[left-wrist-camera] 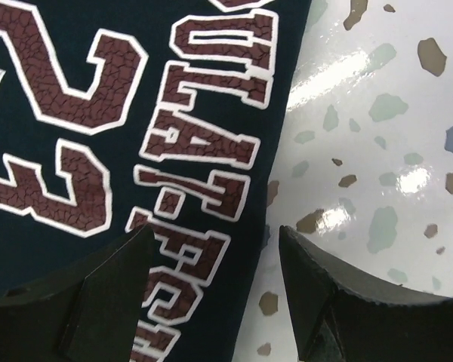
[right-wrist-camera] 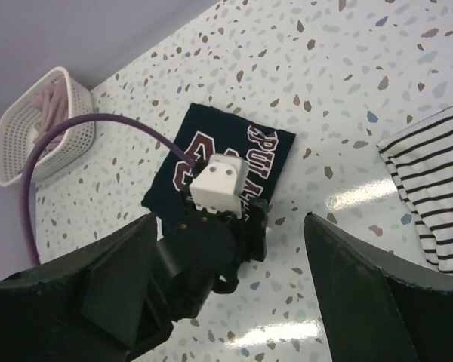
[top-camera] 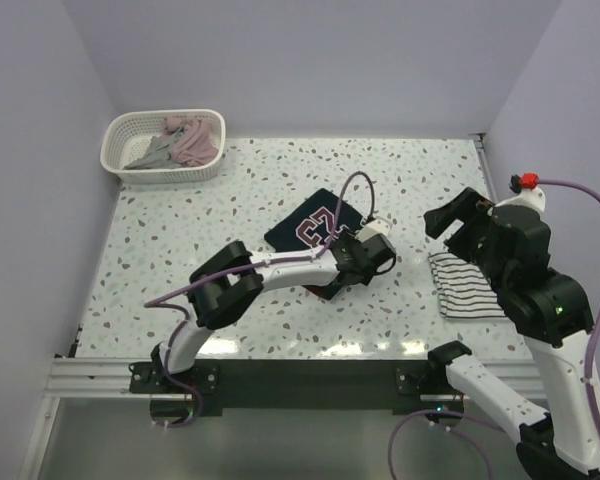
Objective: Fold and stack the tank tops
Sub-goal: Neatly place the folded tank top to the corner
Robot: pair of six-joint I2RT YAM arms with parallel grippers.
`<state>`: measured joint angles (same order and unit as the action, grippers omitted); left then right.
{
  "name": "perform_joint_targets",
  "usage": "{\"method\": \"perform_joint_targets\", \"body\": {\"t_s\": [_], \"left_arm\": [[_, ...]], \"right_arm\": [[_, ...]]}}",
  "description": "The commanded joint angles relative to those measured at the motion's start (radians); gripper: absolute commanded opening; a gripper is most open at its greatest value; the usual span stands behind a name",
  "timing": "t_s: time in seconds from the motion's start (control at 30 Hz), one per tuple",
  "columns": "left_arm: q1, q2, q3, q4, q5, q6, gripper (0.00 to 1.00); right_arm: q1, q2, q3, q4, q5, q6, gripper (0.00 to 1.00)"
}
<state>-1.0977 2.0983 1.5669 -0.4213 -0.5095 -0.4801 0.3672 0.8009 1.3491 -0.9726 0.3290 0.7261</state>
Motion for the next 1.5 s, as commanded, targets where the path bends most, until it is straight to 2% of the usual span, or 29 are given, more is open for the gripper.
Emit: {"method": "perform_joint_targets", "body": {"t_s": [0.0,0.33,0.4,0.43,0.47,0.53,0.57,0.67,0.8,0.93,1.07,1.37,1.47], "left_arm": [[-0.027,0.092,0.117,-0.062,-0.179,0.046,0.72],[-0.048,0.246,0.199,-0.062,-0.383,0.098,0.71],[-0.048,0.268,0.208,-0.06,-0.414,0.101,0.65],[-0.048,0.275,0.212,-0.059,-0.416,0.112,0.6],[-0.048,0.279,0.216,-0.051,-0.405,0.115,0.46],[-0.048,0.284,0.228,-0.047,-0.37,0.127,0.29],[-0.048,0.282,0.234,-0.051,-0.33,0.127,0.15],[-0.045,0.263,0.268,-0.069,-0.221,0.101,0.0],[-0.031,0.214,0.341,-0.088,0.006,-0.003,0.0],[-0.024,0.206,0.426,-0.074,0.215,-0.173,0.0],[-0.011,0.181,0.401,0.042,0.388,-0.322,0.0],[-0.008,0.18,0.424,0.261,0.489,-0.557,0.0],[-0.008,0.245,0.54,0.271,0.543,-0.566,0.0]], "right_arm": [[-0.001,-0.012,-0.011,-0.081,-0.007,0.019,0.82],[-0.001,-0.069,-0.045,-0.094,-0.057,-0.005,0.82],[0.001,-0.074,-0.042,-0.092,-0.061,-0.01,0.82],[-0.001,-0.077,-0.039,-0.094,-0.061,-0.017,0.82],[-0.001,-0.075,-0.028,-0.098,-0.059,-0.022,0.82],[0.001,-0.078,-0.018,-0.101,-0.061,-0.031,0.82],[0.001,-0.077,-0.008,-0.103,-0.067,-0.033,0.81],[0.001,-0.075,-0.004,-0.098,-0.084,-0.039,0.81],[0.001,-0.074,-0.004,-0.092,-0.094,-0.042,0.81],[0.001,-0.071,-0.001,-0.087,-0.1,-0.042,0.81],[0.001,-0.069,0.004,-0.086,-0.105,-0.042,0.81],[0.001,-0.068,0.01,-0.086,-0.107,-0.045,0.81],[-0.001,-0.068,0.018,-0.092,-0.101,-0.048,0.81]]}}
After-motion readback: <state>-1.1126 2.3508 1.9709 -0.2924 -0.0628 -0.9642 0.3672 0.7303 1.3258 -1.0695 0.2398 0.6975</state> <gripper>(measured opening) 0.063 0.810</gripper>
